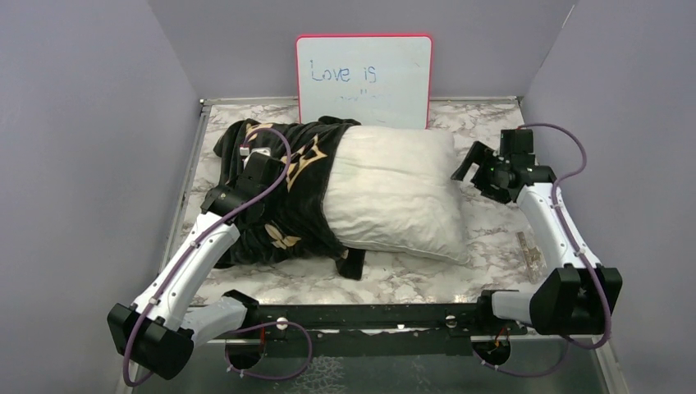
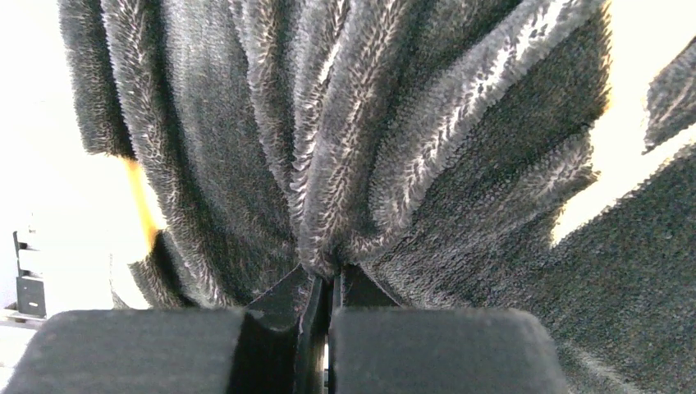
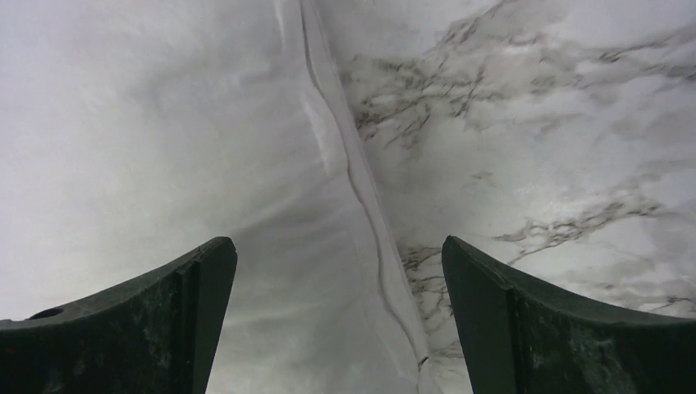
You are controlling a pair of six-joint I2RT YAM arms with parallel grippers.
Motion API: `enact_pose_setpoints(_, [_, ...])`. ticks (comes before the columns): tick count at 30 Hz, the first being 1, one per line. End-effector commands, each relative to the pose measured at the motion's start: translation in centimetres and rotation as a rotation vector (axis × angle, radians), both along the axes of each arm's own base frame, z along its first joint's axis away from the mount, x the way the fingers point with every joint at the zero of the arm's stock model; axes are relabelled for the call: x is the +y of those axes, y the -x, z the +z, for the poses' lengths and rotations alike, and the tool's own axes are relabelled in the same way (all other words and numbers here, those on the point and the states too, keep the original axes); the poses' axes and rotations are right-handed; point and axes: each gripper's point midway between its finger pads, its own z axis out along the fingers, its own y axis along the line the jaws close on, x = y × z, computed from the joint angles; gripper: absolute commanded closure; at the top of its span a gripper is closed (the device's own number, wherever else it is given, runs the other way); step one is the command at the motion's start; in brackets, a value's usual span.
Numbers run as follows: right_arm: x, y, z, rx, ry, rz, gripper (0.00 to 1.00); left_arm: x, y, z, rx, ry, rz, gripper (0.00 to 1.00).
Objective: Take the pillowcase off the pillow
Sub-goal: Remove the pillow from the pillowcase.
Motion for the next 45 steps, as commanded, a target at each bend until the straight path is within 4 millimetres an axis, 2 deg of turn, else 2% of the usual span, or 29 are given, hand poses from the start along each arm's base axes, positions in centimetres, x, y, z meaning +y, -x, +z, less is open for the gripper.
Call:
enact_pose_setpoints(1, [5.1, 2.6, -4.3, 0.162, -0.237, 0.205, 0.0, -0.9, -0.2, -0.2, -0.01, 0.044, -0.037, 1.0])
enact_pose_setpoints(3, [8.8, 3.5, -4.8, 0.165, -0.445, 0.341, 0.0, -1.2, -0.2, -0.2, -0.014, 0.061, -0.044, 1.0])
enact_pose_setpoints(4, [10.7, 3.9, -4.3, 0.147, -0.571, 0.423, 0.01, -1.3, -0.2, -0.3, -0.014, 0.069, -0.049, 1.0])
enact_pose_setpoints(6, [12.6, 4.5, -3.6, 0.14, -0.736, 0.498, 0.12, -1.9, -0.2, -0.5, -0.009, 0.092, -0.063, 1.0])
enact_pose_setpoints(7, [12.8, 4.2, -3.2, 0.128, -0.755, 0.511, 0.23, -2.1, -0.2, -0.6, -0.007, 0.103, -0.071, 1.0])
enact_pose_setpoints(9, [11.7, 2.5, -2.9, 0.108, -0.652, 0.453, 0.49, -2.4, -0.2, -0.7, -0.007, 0.118, -0.077, 1.0])
enact_pose_setpoints(10, [10.1, 1.3, -2.7, 0.091, -0.56, 0.383, 0.59, -2.4, -0.2, -0.6, -0.009, 0.117, -0.075, 1.0])
enact_pose_setpoints(11, [8.0, 0.1, -2.4, 0.066, -0.47, 0.299, 0.84, -2.3, -0.3, -0.5, -0.016, 0.113, -0.07, 1.0])
enact_pose_setpoints(12, [5.7, -0.8, -1.9, 0.046, -0.405, 0.205, 0.97, -2.1, -0.5, -0.3, -0.024, 0.102, -0.064, 1.0])
enact_pose_setpoints(13, [3.4, -1.5, -1.1, 0.012, -0.381, 0.129, 0.99, -1.7, -0.6, -0.1, -0.034, 0.085, -0.058, 1.0])
enact_pose_setpoints(16, [-3.6, -2.1, 0.8, -0.071, -0.449, -0.07, 1.0, 0.2, -1.2, 0.7, -0.052, -0.014, -0.011, 1.0])
enact_pose_setpoints(17, [-5.5, -1.8, 0.7, -0.058, -0.456, -0.142, 1.0, 1.0, -1.4, 1.0, -0.053, -0.054, 0.007, 1.0])
enact_pose_setpoints(18, [-6.7, -1.7, 0.8, -0.057, -0.445, -0.183, 1.0, 1.8, -1.8, 1.4, -0.059, -0.094, 0.03, 1.0])
enact_pose_setpoints(19, [-6.8, -1.8, 1.0, -0.067, -0.449, -0.178, 0.99, 2.6, -2.1, 1.9, -0.064, -0.123, 0.05, 1.0])
enact_pose_setpoints(22, [-4.4, -1.6, 0.9, -0.09, -0.551, -0.045, 0.99, 3.5, -3.3, 2.8, -0.088, -0.136, 0.083, 1.0])
enact_pose_setpoints(25, [-3.7, -1.1, 0.1, -0.065, -0.542, 0.007, 0.95, 0.6, -4.5, 2.9, -0.1, -0.022, -0.023, 0.99])
enact_pose_setpoints(27, [-3.3, -1.2, 0.4, -0.063, -0.507, 0.029, 0.86, -2.2, -4.8, 2.5, -0.085, 0.087, -0.123, 0.8])
enact_pose_setpoints(29, [-2.4, -1.4, 0.6, -0.062, -0.496, 0.066, 0.73, -4.1, -4.6, 2.2, -0.067, 0.175, -0.173, 0.51])
enact_pose_setpoints(30, [-1.9, -1.4, 0.6, -0.055, -0.49, 0.083, 0.72, -4.6, -4.4, 2.4, -0.067, 0.208, -0.179, 0.39])
enact_pose_setpoints(33, [-1.4, -1.3, -0.1, -0.023, -0.469, 0.09, 0.65, -5.5, -3.7, 3.9, -0.112, 0.295, -0.178, 0.23])
enact_pose_setpoints(34, [-1.4, -1.2, -0.3, -0.019, -0.464, 0.088, 0.58, -5.6, -3.4, 4.5, -0.13, 0.316, -0.173, 0.19])
enact_pose_setpoints(36, [-1.3, -1.2, -0.4, -0.019, -0.441, 0.095, 0.41, -6.2, -2.4, 5.8, -0.155, 0.377, -0.189, 0.16])
enact_pose_setpoints(38, [-1.1, -1.2, -0.3, -0.013, -0.392, 0.102, 0.33, -6.7, -1.2, 6.8, -0.166, 0.439, -0.199, 0.13])
enact_pose_setpoints(41, [-0.8, -1.6, 0.9, -0.011, -0.242, 0.11, 0.27, -8.3, 0.7, 7.0, -0.125, 0.55, -0.241, 0.12])
enact_pose_setpoints(45, [-1.0, -2.0, 3.4, -0.046, -0.094, 0.106, 0.24, -10.2, 3.2, 5.6, -0.011, 0.649, -0.328, 0.12])
